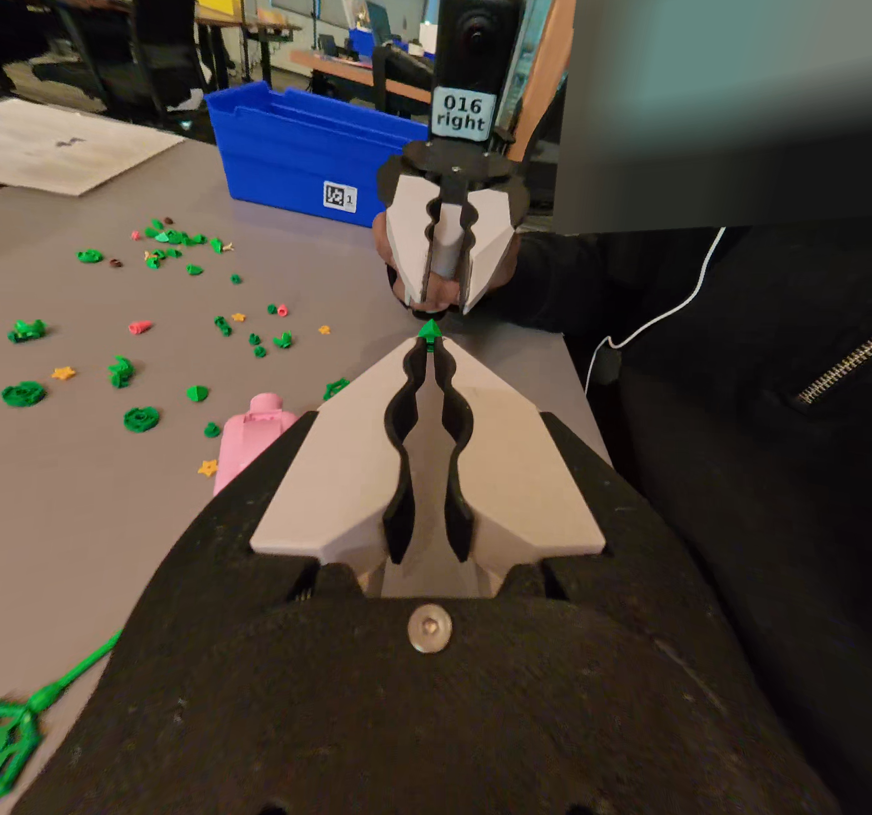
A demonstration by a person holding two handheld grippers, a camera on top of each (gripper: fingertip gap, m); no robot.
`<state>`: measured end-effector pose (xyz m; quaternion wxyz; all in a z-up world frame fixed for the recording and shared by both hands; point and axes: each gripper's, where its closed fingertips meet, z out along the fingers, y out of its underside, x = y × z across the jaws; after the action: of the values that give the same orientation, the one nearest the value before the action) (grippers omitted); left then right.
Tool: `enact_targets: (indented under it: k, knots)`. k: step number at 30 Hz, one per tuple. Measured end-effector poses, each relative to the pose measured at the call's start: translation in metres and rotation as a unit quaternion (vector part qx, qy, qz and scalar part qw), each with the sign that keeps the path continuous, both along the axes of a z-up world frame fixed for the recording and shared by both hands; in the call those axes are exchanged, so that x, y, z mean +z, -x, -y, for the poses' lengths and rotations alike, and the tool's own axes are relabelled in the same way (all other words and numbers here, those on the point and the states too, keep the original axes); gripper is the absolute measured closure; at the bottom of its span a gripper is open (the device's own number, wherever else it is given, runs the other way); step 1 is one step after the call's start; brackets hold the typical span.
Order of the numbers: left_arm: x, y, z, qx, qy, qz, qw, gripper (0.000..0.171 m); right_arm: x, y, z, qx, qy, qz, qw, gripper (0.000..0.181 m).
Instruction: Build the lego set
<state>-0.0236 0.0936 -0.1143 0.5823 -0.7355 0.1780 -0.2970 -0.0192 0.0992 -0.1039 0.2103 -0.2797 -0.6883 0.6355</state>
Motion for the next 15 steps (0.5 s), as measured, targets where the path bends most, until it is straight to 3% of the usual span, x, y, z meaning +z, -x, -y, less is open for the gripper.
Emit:
enact_targets:
  k: [7, 15]
  knots:
    - [0.0065, 0.0009, -0.0037, 0.02, -0.004, 0.037, 0.999, 0.171, -0.0014, -0.0006, 0.0028, -0.014, -0.036, -0.023, 0.999, 0.166]
    - [0.0087, 0.0022, -0.0024, 0.009, -0.002, 0.064, 0.998, 0.171, -0.0037, 0.0056, -0.0029, -0.028, -0.011, -0.008, 1.0, 0.161]
